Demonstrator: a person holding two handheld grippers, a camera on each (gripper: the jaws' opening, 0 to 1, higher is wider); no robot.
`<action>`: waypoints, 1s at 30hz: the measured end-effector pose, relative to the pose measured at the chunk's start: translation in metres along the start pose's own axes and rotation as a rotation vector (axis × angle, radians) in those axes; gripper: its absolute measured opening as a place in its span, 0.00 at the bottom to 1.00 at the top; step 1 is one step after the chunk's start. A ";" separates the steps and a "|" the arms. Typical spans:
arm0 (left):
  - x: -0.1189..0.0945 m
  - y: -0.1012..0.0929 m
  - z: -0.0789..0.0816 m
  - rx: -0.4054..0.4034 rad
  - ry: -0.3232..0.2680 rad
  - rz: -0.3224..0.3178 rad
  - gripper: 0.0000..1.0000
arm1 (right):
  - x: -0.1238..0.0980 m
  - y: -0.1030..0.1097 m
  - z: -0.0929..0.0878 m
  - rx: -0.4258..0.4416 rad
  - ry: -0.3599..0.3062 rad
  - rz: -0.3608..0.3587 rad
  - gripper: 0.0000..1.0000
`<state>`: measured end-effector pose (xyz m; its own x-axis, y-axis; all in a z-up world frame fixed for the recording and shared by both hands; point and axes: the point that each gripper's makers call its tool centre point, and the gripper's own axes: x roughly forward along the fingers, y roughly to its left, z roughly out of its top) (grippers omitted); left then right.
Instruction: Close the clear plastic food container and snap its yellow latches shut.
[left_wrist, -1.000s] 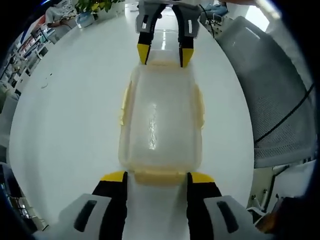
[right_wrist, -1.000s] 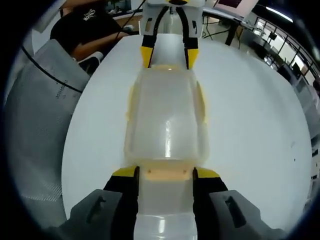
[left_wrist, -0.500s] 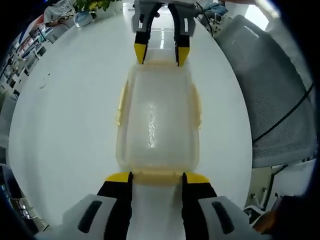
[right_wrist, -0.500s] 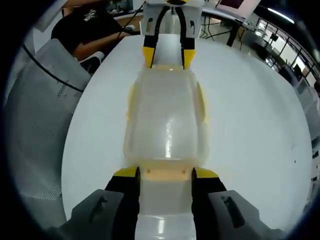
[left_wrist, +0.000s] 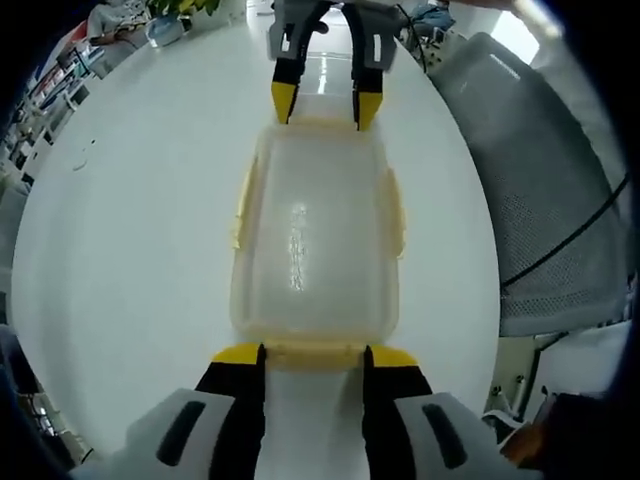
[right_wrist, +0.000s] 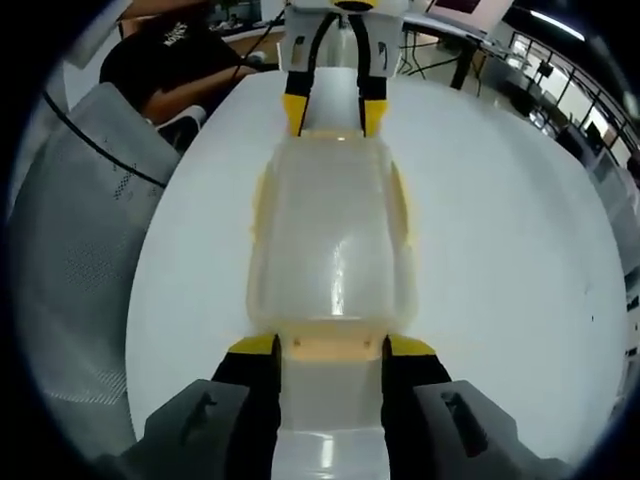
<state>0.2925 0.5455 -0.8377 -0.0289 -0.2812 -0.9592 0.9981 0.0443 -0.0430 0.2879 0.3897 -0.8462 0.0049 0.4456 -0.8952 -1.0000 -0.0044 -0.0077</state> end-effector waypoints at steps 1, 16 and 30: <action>0.000 0.000 0.000 0.002 -0.001 -0.001 0.32 | 0.000 0.000 0.000 -0.001 0.000 0.000 0.35; -0.001 0.000 0.000 0.002 0.002 -0.001 0.33 | -0.001 0.001 0.001 -0.018 -0.002 0.004 0.35; -0.019 0.001 0.005 -0.004 -0.009 0.016 0.33 | -0.023 -0.001 0.009 -0.036 -0.026 -0.004 0.35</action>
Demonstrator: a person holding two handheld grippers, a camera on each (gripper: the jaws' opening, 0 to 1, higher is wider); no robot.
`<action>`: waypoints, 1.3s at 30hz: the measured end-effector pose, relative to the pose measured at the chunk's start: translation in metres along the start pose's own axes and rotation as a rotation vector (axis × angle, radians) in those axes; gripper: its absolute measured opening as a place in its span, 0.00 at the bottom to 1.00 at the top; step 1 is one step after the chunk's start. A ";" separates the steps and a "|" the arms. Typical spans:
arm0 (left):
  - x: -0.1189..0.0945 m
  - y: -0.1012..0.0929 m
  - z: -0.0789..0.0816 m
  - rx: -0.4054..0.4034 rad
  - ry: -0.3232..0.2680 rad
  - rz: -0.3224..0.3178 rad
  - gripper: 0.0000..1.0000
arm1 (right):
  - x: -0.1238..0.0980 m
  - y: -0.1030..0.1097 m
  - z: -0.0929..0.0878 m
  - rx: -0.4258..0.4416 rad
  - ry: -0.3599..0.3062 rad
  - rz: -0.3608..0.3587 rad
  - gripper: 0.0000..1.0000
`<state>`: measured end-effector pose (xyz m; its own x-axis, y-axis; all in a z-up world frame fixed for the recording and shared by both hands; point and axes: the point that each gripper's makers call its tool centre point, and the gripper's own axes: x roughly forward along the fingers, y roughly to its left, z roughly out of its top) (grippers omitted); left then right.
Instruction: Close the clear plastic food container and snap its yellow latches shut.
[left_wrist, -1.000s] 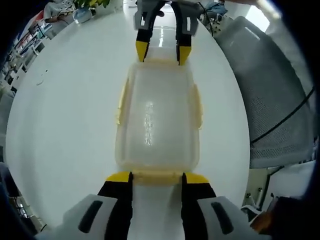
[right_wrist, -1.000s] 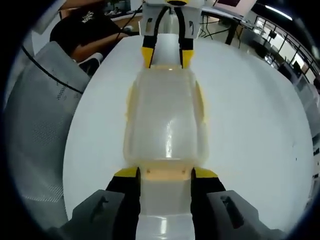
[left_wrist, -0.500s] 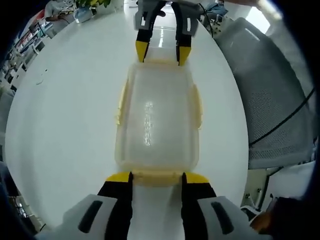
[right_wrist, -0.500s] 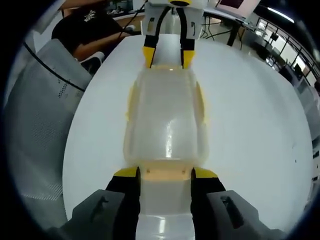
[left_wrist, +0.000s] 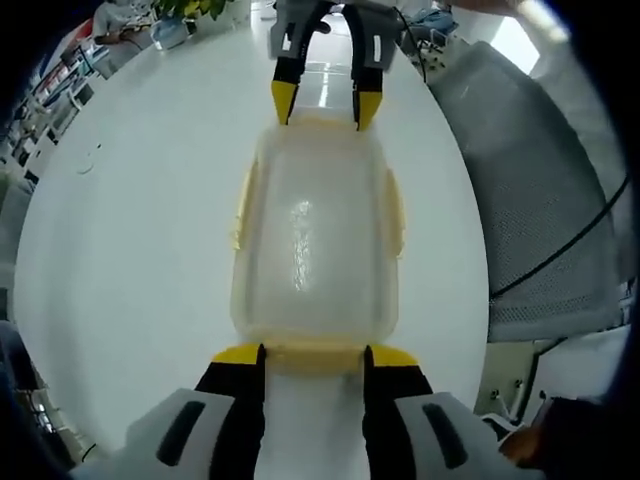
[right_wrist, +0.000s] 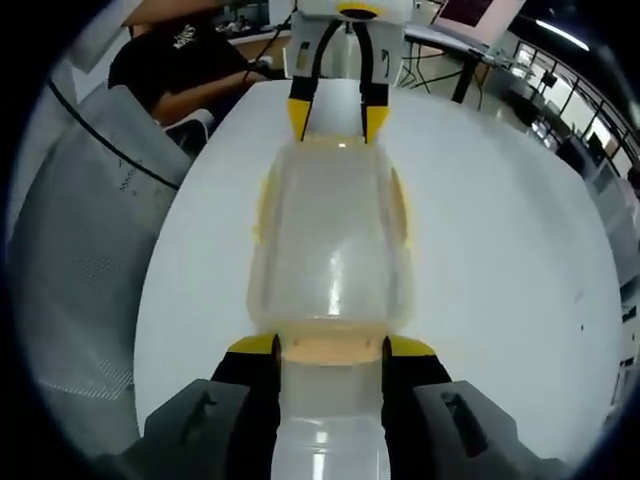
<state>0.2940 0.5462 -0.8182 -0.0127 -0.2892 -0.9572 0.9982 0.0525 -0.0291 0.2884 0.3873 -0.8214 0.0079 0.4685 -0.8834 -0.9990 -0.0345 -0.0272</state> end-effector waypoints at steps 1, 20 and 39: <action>-0.002 0.000 0.001 0.003 0.000 0.003 0.33 | -0.002 0.000 0.001 -0.001 -0.001 -0.001 0.35; -0.044 -0.024 0.029 -0.059 0.005 0.060 0.33 | -0.053 0.007 0.012 -0.090 -0.036 -0.013 0.35; -0.034 -0.029 0.089 -0.049 0.017 0.060 0.33 | -0.082 0.007 -0.037 -0.083 -0.007 -0.016 0.36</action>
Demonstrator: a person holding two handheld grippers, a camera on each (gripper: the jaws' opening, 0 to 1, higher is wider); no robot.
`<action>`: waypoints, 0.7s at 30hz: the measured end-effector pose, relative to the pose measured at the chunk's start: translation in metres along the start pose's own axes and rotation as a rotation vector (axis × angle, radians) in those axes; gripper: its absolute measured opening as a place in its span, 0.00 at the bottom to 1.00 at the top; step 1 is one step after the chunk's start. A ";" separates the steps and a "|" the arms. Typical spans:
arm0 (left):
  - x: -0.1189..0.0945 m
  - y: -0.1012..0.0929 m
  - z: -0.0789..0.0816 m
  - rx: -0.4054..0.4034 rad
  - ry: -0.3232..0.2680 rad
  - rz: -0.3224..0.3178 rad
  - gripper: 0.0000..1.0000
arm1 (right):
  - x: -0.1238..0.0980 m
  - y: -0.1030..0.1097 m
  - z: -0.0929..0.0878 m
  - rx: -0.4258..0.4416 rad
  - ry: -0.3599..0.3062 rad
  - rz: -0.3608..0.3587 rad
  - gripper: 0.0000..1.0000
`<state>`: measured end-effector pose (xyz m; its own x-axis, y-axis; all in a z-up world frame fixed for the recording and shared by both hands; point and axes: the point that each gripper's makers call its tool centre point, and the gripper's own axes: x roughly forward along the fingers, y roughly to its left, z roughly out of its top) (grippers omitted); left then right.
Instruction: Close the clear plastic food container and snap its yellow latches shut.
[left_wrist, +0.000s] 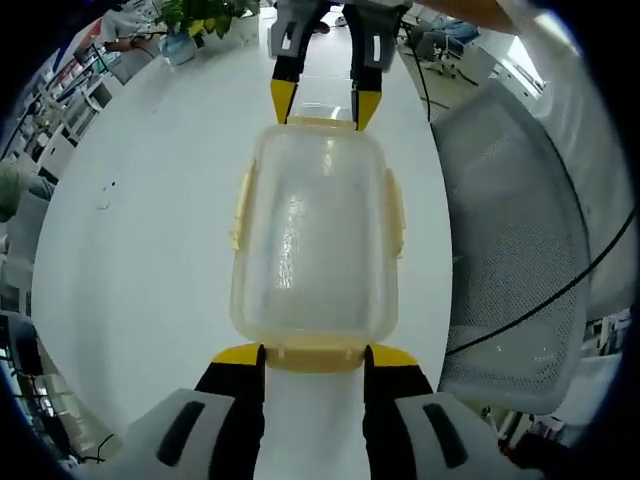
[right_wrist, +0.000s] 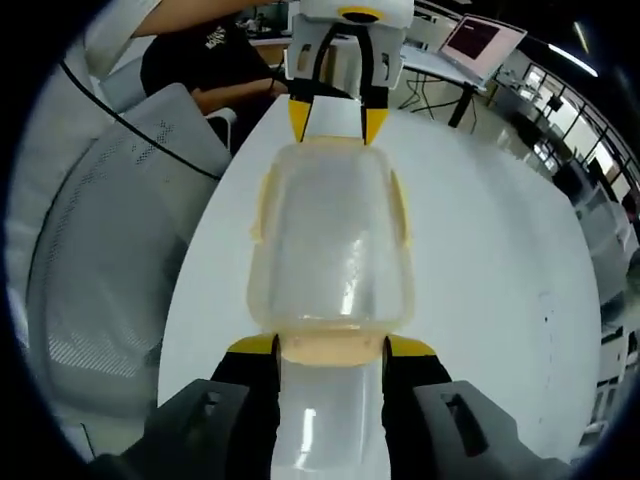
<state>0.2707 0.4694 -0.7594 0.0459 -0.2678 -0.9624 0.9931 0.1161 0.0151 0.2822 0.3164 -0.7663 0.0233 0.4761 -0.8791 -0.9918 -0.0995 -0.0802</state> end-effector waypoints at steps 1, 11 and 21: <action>0.001 0.000 0.003 0.003 0.004 0.000 0.33 | -0.001 0.000 -0.003 0.002 0.003 0.000 0.36; 0.009 0.003 0.041 0.010 -0.004 -0.013 0.33 | -0.021 0.001 -0.040 0.023 -0.002 0.002 0.36; 0.022 0.002 0.086 0.019 -0.014 -0.032 0.33 | -0.040 0.005 -0.082 0.052 0.012 0.003 0.36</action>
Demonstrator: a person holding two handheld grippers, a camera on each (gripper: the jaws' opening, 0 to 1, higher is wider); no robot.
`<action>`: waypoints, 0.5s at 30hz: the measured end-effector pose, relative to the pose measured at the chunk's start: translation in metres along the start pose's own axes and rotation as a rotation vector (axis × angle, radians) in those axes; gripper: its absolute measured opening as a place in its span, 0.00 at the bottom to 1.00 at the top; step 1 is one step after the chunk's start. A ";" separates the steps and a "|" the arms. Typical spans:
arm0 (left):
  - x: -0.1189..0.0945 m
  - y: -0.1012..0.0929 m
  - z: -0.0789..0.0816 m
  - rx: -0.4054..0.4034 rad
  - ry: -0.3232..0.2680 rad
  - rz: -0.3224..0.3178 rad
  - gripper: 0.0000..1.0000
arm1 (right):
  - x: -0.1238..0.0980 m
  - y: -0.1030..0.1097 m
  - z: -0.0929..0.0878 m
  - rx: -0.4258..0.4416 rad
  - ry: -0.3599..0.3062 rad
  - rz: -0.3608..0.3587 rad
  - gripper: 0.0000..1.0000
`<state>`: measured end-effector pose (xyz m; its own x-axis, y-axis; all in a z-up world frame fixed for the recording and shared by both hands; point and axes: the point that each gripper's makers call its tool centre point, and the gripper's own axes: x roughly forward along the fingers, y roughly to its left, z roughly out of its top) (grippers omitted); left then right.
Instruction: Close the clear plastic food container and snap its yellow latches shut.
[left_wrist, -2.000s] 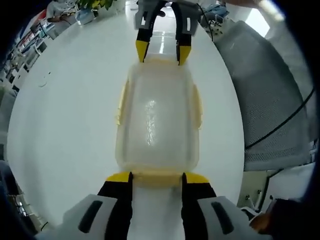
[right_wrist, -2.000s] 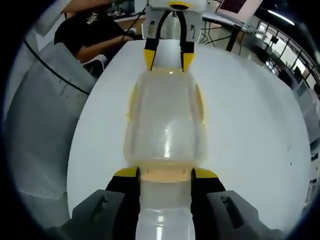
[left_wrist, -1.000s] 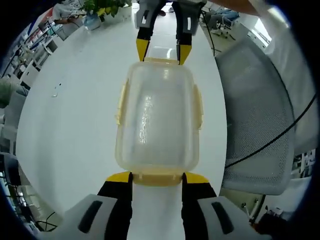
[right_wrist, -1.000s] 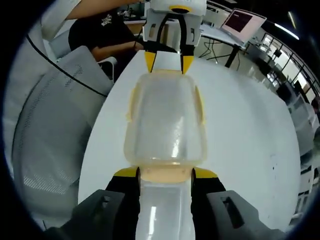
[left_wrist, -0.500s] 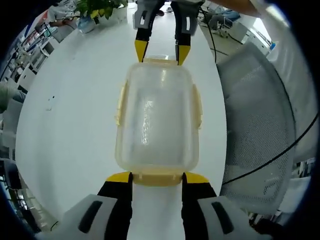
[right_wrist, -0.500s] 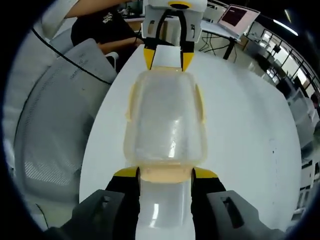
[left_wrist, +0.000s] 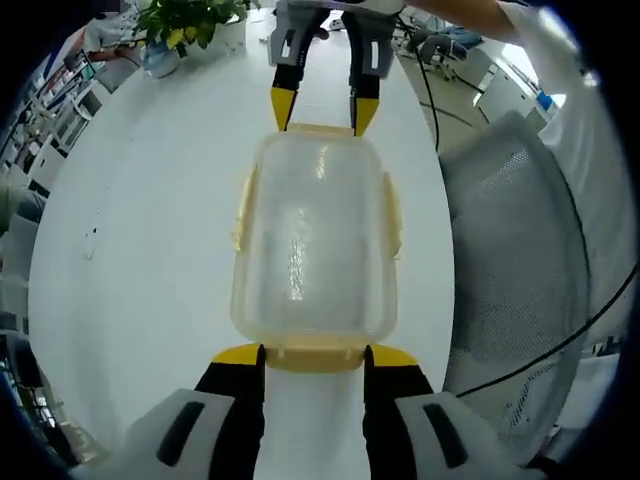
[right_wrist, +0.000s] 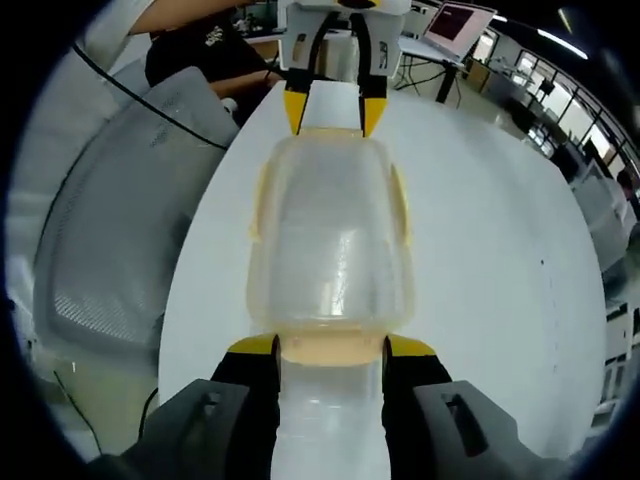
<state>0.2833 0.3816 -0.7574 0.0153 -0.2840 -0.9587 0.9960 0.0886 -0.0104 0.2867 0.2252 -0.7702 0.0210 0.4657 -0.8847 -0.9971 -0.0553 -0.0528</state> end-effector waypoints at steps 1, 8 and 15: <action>0.002 0.000 0.005 0.002 -0.001 -0.004 0.33 | -0.002 0.001 -0.005 0.005 0.002 0.005 0.36; 0.012 -0.002 0.026 0.008 -0.003 -0.015 0.33 | -0.012 0.002 -0.028 0.016 0.014 0.009 0.36; 0.021 -0.001 0.043 0.016 0.004 -0.024 0.33 | -0.019 0.001 -0.044 0.019 0.021 0.016 0.36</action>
<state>0.2860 0.3343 -0.7650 -0.0085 -0.2821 -0.9593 0.9974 0.0667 -0.0284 0.2881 0.1776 -0.7733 0.0062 0.4463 -0.8949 -0.9985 -0.0459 -0.0297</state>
